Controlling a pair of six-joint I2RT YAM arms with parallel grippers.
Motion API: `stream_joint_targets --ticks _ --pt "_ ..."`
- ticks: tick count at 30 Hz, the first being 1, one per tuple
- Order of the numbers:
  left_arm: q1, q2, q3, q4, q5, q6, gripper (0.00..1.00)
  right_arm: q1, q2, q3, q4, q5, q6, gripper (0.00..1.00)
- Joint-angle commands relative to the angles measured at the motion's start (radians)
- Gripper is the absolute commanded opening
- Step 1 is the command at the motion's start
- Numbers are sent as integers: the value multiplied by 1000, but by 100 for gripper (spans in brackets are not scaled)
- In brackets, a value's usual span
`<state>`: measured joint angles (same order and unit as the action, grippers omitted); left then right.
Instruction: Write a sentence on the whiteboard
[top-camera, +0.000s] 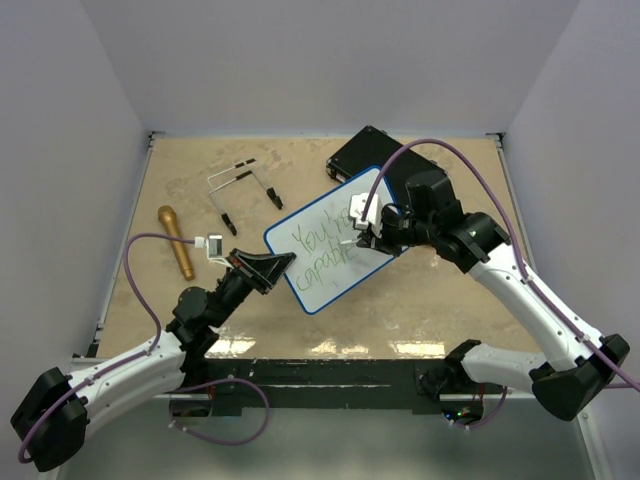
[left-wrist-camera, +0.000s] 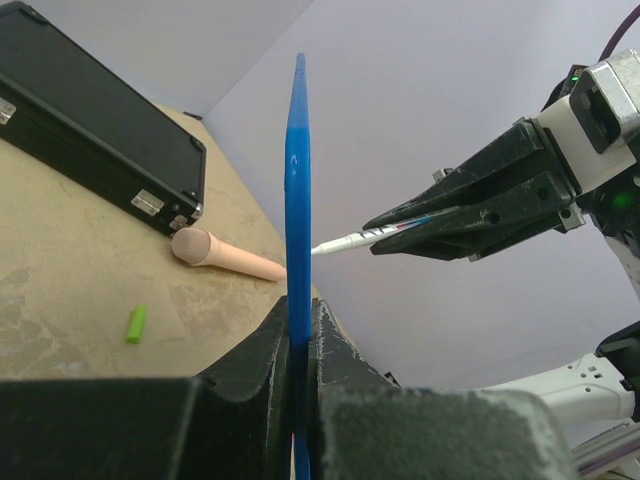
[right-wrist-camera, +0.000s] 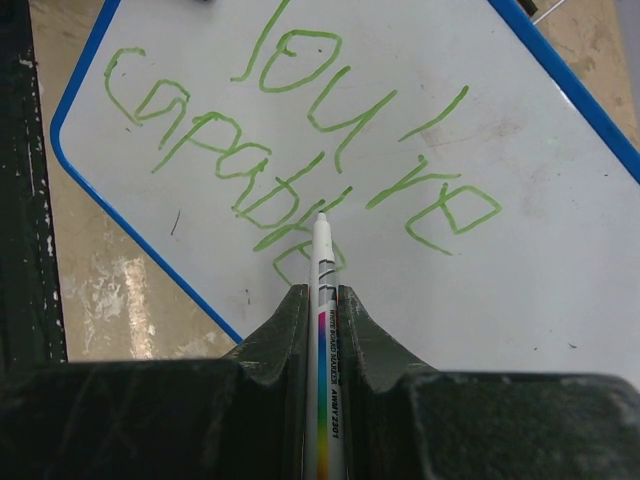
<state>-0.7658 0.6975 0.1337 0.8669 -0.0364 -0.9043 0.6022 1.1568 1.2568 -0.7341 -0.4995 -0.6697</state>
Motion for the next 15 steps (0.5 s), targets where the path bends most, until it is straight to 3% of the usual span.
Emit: stream_joint_targets --ticks 1,15 --pt "0 -27 81 185 -3 -21 0 4 -16 -14 -24 -17 -24 0" --pt "2 -27 89 187 -11 -8 0 4 -20 -30 -80 -30 -48 0"
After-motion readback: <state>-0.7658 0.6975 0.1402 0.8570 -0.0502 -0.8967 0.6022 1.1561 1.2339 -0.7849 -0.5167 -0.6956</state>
